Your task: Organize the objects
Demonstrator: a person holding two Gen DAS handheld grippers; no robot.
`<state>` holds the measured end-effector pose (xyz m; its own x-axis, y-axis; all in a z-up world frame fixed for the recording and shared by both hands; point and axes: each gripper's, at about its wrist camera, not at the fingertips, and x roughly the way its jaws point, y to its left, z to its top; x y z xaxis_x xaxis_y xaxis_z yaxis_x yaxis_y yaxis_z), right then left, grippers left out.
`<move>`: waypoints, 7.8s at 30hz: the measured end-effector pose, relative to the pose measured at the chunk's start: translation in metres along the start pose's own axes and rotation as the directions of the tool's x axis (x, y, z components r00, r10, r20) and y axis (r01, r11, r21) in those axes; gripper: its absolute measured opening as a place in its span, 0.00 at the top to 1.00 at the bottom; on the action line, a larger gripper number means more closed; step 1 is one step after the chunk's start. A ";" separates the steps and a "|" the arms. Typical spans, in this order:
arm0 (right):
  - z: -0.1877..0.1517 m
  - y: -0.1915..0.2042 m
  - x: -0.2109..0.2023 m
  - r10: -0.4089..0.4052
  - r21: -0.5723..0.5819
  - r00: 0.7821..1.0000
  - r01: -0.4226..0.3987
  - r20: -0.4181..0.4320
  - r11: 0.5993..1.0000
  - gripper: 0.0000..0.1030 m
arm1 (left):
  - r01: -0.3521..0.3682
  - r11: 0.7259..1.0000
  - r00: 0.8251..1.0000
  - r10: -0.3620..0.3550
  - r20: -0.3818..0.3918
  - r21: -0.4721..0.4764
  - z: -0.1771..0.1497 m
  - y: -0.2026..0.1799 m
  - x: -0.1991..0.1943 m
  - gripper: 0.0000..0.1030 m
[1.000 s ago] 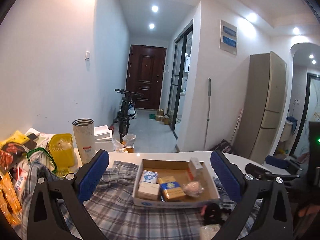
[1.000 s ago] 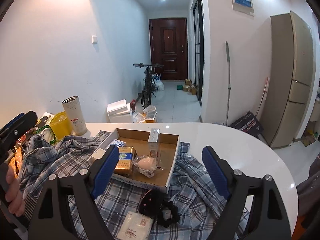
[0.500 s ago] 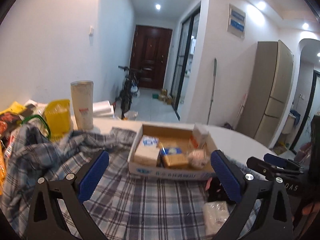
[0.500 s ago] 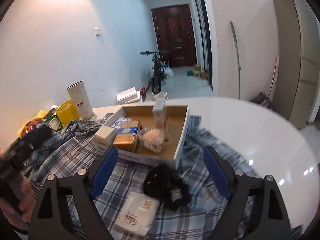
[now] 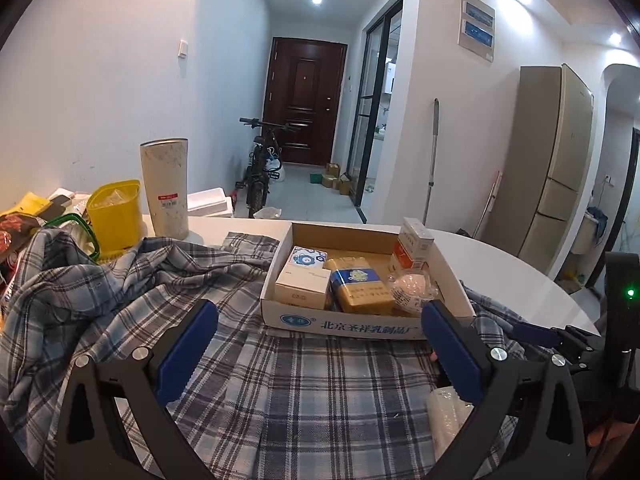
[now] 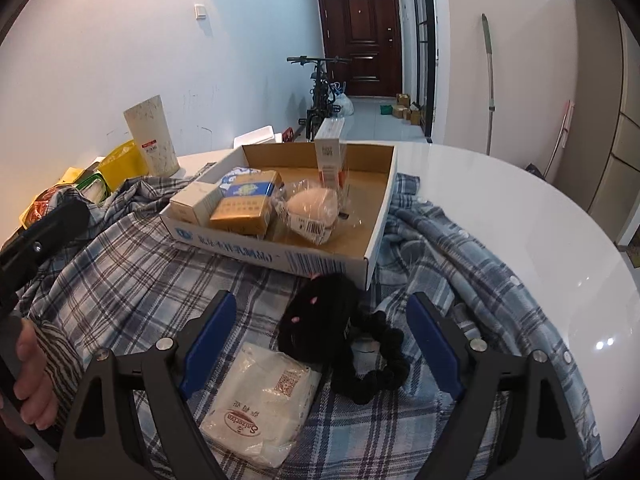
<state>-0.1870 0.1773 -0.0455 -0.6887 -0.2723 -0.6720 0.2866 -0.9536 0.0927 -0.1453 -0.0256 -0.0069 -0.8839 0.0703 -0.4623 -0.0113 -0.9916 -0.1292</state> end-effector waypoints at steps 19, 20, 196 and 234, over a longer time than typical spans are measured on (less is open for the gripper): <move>-0.012 0.009 0.045 -0.031 -0.080 0.991 0.020 -0.133 0.997 0.57 | 0.064 0.996 0.997 -0.066 -0.026 -0.056 0.003 0.006 -0.001 0.00; -0.012 0.009 0.045 -0.030 -0.077 0.991 0.020 -0.131 0.997 0.61 | 0.067 0.996 0.997 -0.069 -0.029 -0.060 0.003 0.006 0.000 0.00; 0.154 -0.007 -0.129 -0.045 -0.001 0.857 0.053 0.513 0.999 0.00 | 0.029 0.989 0.957 -0.069 0.280 0.147 0.179 -0.039 -0.077 0.09; -0.007 -0.001 -0.219 -0.116 -0.030 0.823 0.160 0.555 0.987 0.00 | -0.065 0.996 0.908 0.033 0.418 0.064 0.028 -0.022 -0.206 0.00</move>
<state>-0.0315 0.2387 0.0969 -0.9703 -0.1847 -0.1560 0.1928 -0.9805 -0.0386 0.0239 -0.0212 0.1156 -0.9983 -0.0140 -0.0574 0.0164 -0.9990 -0.0418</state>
